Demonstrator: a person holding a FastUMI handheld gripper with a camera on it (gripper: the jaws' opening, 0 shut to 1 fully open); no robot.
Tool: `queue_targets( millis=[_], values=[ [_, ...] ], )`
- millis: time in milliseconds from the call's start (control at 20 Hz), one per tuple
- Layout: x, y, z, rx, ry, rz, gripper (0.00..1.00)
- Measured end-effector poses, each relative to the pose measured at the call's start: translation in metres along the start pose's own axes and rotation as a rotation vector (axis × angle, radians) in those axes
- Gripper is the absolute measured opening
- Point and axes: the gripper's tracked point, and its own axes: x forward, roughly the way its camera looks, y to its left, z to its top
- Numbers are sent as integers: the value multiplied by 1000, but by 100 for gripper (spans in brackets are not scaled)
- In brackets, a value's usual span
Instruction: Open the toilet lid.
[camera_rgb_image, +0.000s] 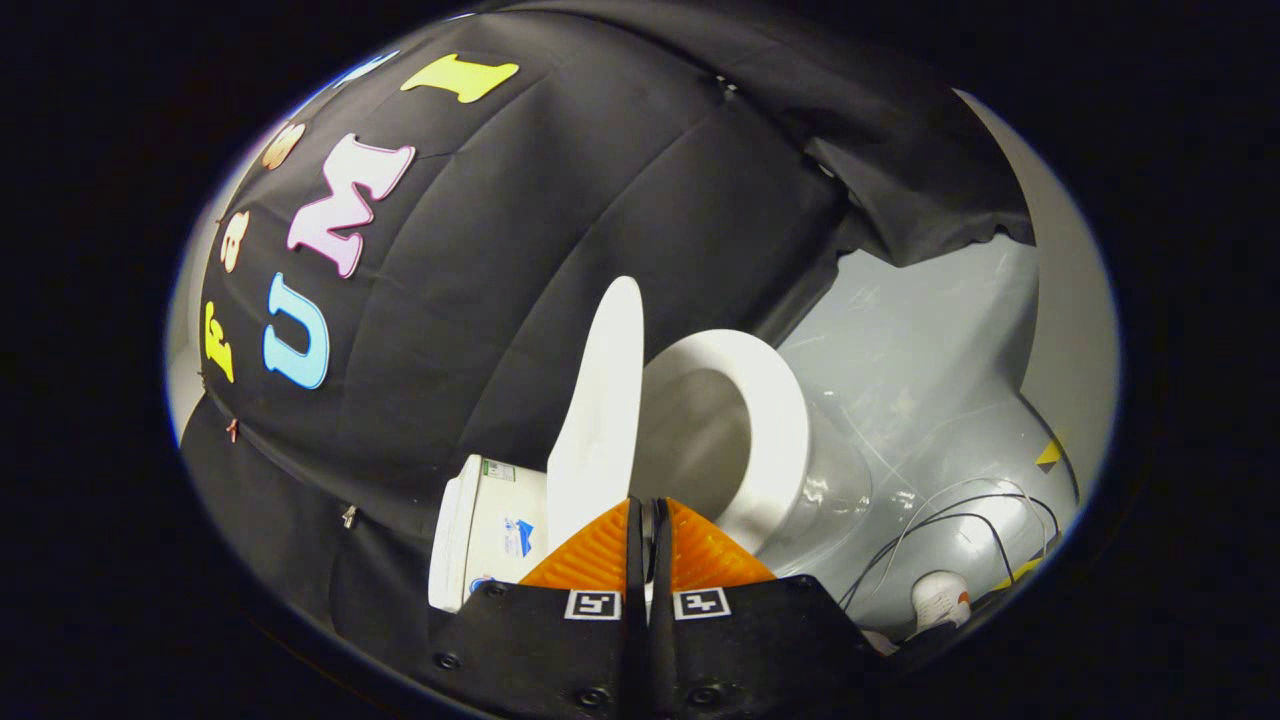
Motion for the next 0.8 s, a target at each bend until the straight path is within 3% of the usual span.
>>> queue_targets(
  millis=[350, 800],
  values=[
    [-20, 83, 3, -194, -55, -27, 5],
    [-31, 144, -11, -363, -90, -115, 5]
  ],
)
